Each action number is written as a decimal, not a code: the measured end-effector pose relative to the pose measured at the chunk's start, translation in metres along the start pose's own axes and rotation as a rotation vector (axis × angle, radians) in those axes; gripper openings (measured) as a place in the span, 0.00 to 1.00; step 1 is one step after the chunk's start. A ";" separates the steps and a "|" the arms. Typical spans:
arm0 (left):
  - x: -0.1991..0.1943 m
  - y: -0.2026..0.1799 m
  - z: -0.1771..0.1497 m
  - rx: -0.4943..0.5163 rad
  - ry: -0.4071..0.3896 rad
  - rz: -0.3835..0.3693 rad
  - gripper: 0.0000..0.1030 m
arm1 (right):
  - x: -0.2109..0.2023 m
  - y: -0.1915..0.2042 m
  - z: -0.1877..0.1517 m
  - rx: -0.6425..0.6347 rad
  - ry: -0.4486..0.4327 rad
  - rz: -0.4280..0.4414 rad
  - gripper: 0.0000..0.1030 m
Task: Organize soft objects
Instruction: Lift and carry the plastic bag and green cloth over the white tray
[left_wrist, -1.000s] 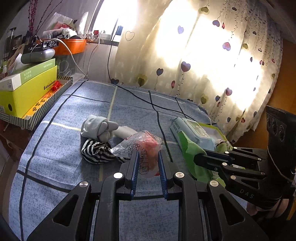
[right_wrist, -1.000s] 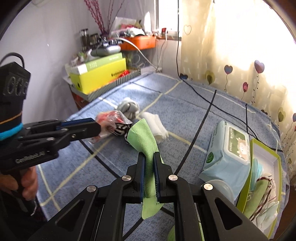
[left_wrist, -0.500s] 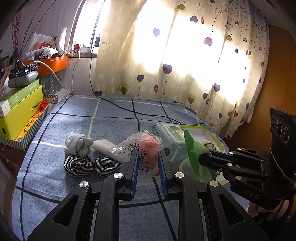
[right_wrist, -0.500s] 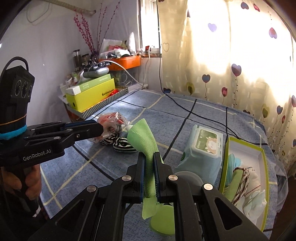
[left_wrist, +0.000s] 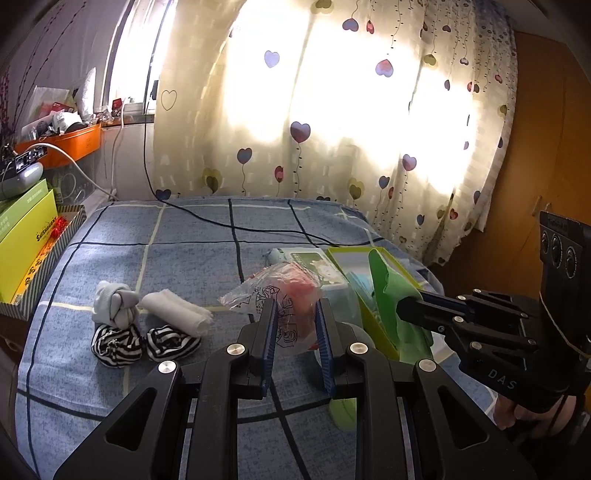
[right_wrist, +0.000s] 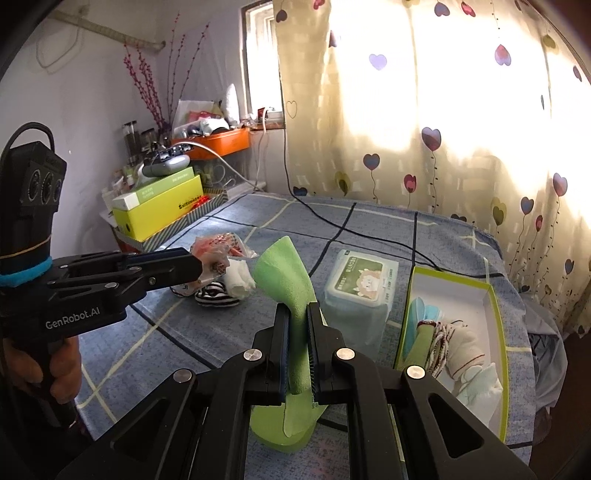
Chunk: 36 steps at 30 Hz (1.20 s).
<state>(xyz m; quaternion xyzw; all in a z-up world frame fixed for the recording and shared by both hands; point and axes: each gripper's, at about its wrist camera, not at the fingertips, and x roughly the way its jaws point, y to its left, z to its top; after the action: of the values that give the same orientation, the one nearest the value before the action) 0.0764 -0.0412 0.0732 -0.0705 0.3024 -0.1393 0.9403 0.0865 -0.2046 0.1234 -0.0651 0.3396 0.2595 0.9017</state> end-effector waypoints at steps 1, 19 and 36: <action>0.002 -0.003 0.001 0.005 0.003 -0.004 0.21 | -0.001 -0.003 -0.001 0.005 -0.001 -0.004 0.08; 0.028 -0.044 0.001 0.063 0.055 -0.072 0.21 | -0.013 -0.037 -0.016 0.069 -0.005 -0.052 0.08; 0.062 -0.103 -0.006 0.148 0.142 -0.158 0.21 | -0.037 -0.101 -0.053 0.180 0.010 -0.151 0.08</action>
<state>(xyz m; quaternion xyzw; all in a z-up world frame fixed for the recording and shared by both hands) 0.0990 -0.1584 0.0567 -0.0142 0.3507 -0.2395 0.9052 0.0844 -0.3226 0.1012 -0.0107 0.3601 0.1588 0.9192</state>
